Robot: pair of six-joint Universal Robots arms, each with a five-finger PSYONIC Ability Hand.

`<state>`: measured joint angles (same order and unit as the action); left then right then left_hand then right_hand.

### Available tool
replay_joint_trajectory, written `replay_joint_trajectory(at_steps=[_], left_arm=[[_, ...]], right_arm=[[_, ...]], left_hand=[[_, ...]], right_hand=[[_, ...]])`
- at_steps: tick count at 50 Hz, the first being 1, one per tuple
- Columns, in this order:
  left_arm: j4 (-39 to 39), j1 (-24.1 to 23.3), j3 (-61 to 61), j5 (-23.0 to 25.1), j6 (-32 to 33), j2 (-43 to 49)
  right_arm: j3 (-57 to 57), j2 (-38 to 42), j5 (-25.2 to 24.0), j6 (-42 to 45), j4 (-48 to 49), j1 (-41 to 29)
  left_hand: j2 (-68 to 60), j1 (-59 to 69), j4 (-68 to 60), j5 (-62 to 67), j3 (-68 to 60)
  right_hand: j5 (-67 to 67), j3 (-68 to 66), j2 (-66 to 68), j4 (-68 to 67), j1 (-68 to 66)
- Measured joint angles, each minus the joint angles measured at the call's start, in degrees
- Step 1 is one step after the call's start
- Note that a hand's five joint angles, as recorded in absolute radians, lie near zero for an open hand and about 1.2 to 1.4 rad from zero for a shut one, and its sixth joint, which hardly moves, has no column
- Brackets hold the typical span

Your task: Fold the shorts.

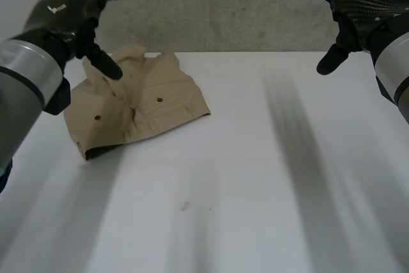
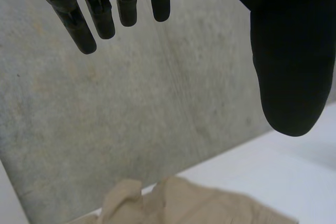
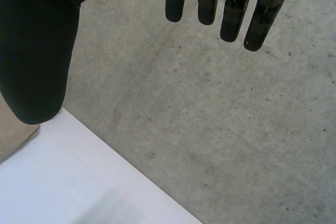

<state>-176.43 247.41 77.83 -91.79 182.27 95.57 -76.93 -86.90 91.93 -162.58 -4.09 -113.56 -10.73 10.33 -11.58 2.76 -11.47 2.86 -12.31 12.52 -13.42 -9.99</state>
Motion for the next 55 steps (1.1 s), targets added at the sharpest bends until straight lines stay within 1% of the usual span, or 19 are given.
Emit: replay_joint_trajectory(at_steps=[2, 7, 8, 9, 10, 13, 14, 16, 18, 19, 24, 27, 36, 47, 48, 49, 50, 53, 55], left_arm=[[-0.1, 0.2, -0.1, 0.0, 2.3, 1.5], [0.0, 1.3, 0.1, -0.4, 11.5, 6.3], [0.1, 2.1, 0.5, -0.5, 15.2, 8.1], [0.1, 2.1, 0.5, -0.5, 15.2, 8.1], [0.2, 3.2, 1.0, -0.7, 18.0, 9.7], [0.2, 5.1, 1.9, -0.8, 20.6, 12.0], [0.2, 5.1, 1.9, -0.8, 20.6, 12.0], [0.3, 7.5, 3.0, -0.9, 21.8, 14.5], [0.3, 7.9, 3.2, -0.8, 21.9, 14.9], [0.4, 9.1, 3.8, -0.9, 22.0, 15.9], [0.4, 12.1, 5.3, -0.8, 21.8, 17.9], [0.0, 13.2, 5.8, -0.6, 21.7, 19.8], [-2.4, 15.6, 5.6, 0.0, 21.5, 25.6], [-5.4, 16.3, 3.2, 0.3, 21.6, 30.3], [-6.1, 16.3, 2.8, 0.3, 21.5, 31.0], [-6.1, 16.3, 2.8, 0.3, 21.5, 31.0], [-7.1, 16.4, 2.7, 0.3, 21.3, 31.2], [-9.2, 16.3, 3.1, 0.2, 21.0, 31.0], [-10.9, 16.3, 3.6, 0.1, 20.9, 30.5]], right_arm=[[-0.1, 0.1, 0.0, 0.7, 0.0, 0.0], [-1.1, 0.3, 0.0, 2.2, 0.0, 0.0], [-1.7, 0.4, 0.0, 2.5, 0.1, 0.0], [-1.7, 0.4, 0.0, 2.5, 0.1, 0.0], [-3.0, 0.7, 0.0, 3.1, 0.3, 0.0], [-5.1, 1.1, -0.4, 3.7, 0.5, 0.0], [-5.1, 1.1, -0.4, 3.7, 0.5, 0.0], [-8.0, 1.5, -2.0, 4.3, 0.6, 0.3], [-8.5, 1.6, -2.4, 4.3, 0.6, 0.3], [-9.2, 1.6, -2.9, 4.4, 0.6, 0.4], [-15.1, 1.9, -8.3, 4.6, 1.7, 0.8], [-17.0, 2.0, -9.6, 4.7, 3.1, 0.9], [-21.1, 3.1, -10.4, 4.8, 7.7, 0.9], [-21.9, 4.5, -10.1, 4.9, 8.1, 0.8], [-21.9, 4.6, -10.0, 4.9, 8.1, 0.9], [-21.9, 4.6, -10.0, 4.9, 8.1, 0.9], [-22.0, 4.7, -10.0, 4.9, 8.1, 0.9], [-22.0, 4.7, -9.9, 4.9, 8.1, 0.9], [-22.0, 4.7, -9.9, 4.9, 8.1, 0.9]], left_hand=[[0.0, 0.0, 0.0, 0.0, 0.0], [0.0, 0.0, 0.0, 0.0, 0.0], [0.0, 0.0, 0.0, 0.0, 0.0], [0.0, 0.0, 0.0, 0.0, 0.0], [-0.1, 0.2, 0.0, 0.0, 0.0], [-0.1, 0.2, 0.0, 0.0, 0.0], [-0.1, 0.2, 0.0, 0.0, 0.0], [-0.1, 0.2, 0.0, 0.0, 0.0], [-0.1, 0.2, 0.0, 0.0, 0.0], [-0.1, 0.2, 0.0, 0.0, 0.0], [-0.1, 0.2, 0.0, 0.0, 0.0], [-0.1, 0.2, -0.1, 0.0, -0.1], [-3.0, 3.7, -2.0, 0.7, -2.2], [-6.6, 7.0, -5.8, 4.7, -5.8], [-20.6, 23.4, -19.8, 18.5, -19.7], [-20.6, 23.4, -19.8, 18.5, -19.7], [-42.4, 43.8, -40.7, 38.1, -40.6], [-54.7, 46.7, -53.9, 49.2, -53.6], [-57.2, 46.7, -56.4, 51.1, -56.0]], right_hand=[[0.0, 0.0, 0.0, 0.0, 0.0], [0.0, 0.0, 0.0, 0.0, 0.0], [0.0, 0.0, 0.0, 0.0, 0.0], [0.0, 0.0, 0.0, 0.0, 0.0], [0.0, 0.0, 0.0, 0.0, 0.0], [0.0, 0.0, 0.0, 0.0, 0.0], [0.0, 0.0, 0.0, 0.0, 0.0], [0.0, 0.0, 0.0, 0.0, 0.0], [0.0, 0.0, 0.0, 0.0, 0.0], [0.0, 0.0, 0.0, 0.0, 0.0], [0.0, 0.0, 0.0, 0.0, 0.0], [0.0, 0.0, 0.0, 0.0, 0.0], [0.0, 0.0, 0.0, 0.0, 0.0], [0.0, 0.0, 0.0, 0.0, 0.0], [0.0, 0.0, 0.0, 0.0, 0.0], [0.0, 0.0, 0.0, 0.0, 0.0], [0.0, 0.0, 0.0, 0.0, 0.0], [0.0, 0.0, 0.0, 0.0, 0.0], [0.0, 0.0, 0.0, 0.0, 0.0]])
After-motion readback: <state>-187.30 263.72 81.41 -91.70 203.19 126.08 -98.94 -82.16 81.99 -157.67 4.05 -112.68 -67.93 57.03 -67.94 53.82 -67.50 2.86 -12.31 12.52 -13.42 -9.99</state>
